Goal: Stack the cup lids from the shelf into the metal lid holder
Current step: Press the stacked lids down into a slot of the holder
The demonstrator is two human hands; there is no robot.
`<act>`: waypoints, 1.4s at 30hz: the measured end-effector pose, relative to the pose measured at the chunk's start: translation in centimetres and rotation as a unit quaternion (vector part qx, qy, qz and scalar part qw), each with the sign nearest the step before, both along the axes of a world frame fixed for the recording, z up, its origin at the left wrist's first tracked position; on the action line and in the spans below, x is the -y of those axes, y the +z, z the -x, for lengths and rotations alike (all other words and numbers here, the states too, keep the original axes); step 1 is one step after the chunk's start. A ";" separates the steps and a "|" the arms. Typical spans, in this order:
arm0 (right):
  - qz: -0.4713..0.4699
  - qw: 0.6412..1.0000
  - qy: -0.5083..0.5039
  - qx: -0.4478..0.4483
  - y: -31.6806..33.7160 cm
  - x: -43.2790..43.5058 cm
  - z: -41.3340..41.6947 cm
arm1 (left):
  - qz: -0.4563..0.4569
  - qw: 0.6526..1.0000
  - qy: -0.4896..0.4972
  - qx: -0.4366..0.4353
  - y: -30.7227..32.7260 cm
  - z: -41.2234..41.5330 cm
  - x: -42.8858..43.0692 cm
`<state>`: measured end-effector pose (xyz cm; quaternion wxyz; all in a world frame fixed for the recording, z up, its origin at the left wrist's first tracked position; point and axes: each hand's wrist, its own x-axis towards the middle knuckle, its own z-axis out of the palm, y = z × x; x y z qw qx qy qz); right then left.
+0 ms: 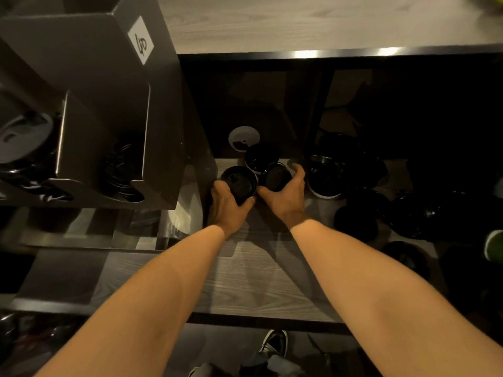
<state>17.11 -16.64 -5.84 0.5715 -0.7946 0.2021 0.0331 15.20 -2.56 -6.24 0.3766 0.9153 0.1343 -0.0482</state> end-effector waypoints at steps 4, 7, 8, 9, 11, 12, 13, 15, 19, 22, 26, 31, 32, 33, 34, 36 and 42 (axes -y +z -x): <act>-0.035 0.999 0.015 -0.038 1.2 0.6 0.6 | 0.045 0.998 -0.038 0.006 1.0 0.8 -0.5; -0.097 0.994 0.009 -0.057 2.1 0.3 1.9 | 0.030 0.996 -0.080 -0.018 2.0 1.1 -0.1; -0.138 0.989 -0.011 -0.059 2.2 0.2 2.3 | 0.032 0.994 -0.097 -0.025 2.3 1.2 0.2; -0.184 0.980 -0.034 -0.063 2.4 0.1 2.7 | 0.039 0.993 -0.112 -0.024 2.7 1.4 0.7; -0.263 0.959 -0.082 -0.069 3.5 -0.3 3.7 | 0.062 0.989 -0.131 -0.028 3.2 1.9 1.2; -0.281 0.951 -0.110 -0.071 4.1 -0.5 4.4 | 0.082 0.986 -0.144 -0.036 3.5 2.3 1.1; -0.286 0.946 -0.132 -0.076 4.3 -0.6 4.9 | 0.103 0.981 -0.157 -0.056 3.9 2.9 1.0; -0.301 0.939 -0.141 -0.087 5.3 -1.1 6.7 | 0.080 0.976 -0.190 -0.073 4.9 4.6 0.4; -0.342 0.925 -0.095 -0.135 6.9 -2.1 10.4 | 0.000 0.980 -0.200 0.016 7.0 7.8 -1.4; -0.377 0.914 -0.047 -0.142 7.7 -3.3 12.8 | 0.002 0.973 -0.231 0.022 7.8 9.7 -3.2; -0.382 0.914 -0.020 -0.135 8.8 -5.3 16.0 | -0.070 0.954 -0.289 -0.034 9.3 11.9 -6.1; -0.407 0.906 0.007 -0.120 9.6 -7.7 18.8 | -0.108 0.942 -0.311 -0.064 11.0 13.5 -9.4; -0.407 0.905 0.013 -0.119 9.8 -8.0 19.2 | -0.106 0.944 -0.310 -0.048 11.3 14.0 -9.9; -0.408 0.905 0.022 -0.119 9.9 -8.3 19.5 | -0.109 0.945 -0.306 -0.028 11.6 14.5 -10.3; -0.406 0.905 0.033 -0.121 10.0 -8.5 19.7 | -0.116 0.947 -0.300 -0.004 12.0 14.9 -10.8; -0.395 0.908 0.045 -0.134 10.3 -8.9 19.9 | -0.121 0.950 -0.285 0.045 12.8 15.7 -11.5; -0.342 0.921 0.073 -0.169 11.5 -10.9 19.9 | -0.025 0.945 -0.299 0.133 16.0 16.6 -14.7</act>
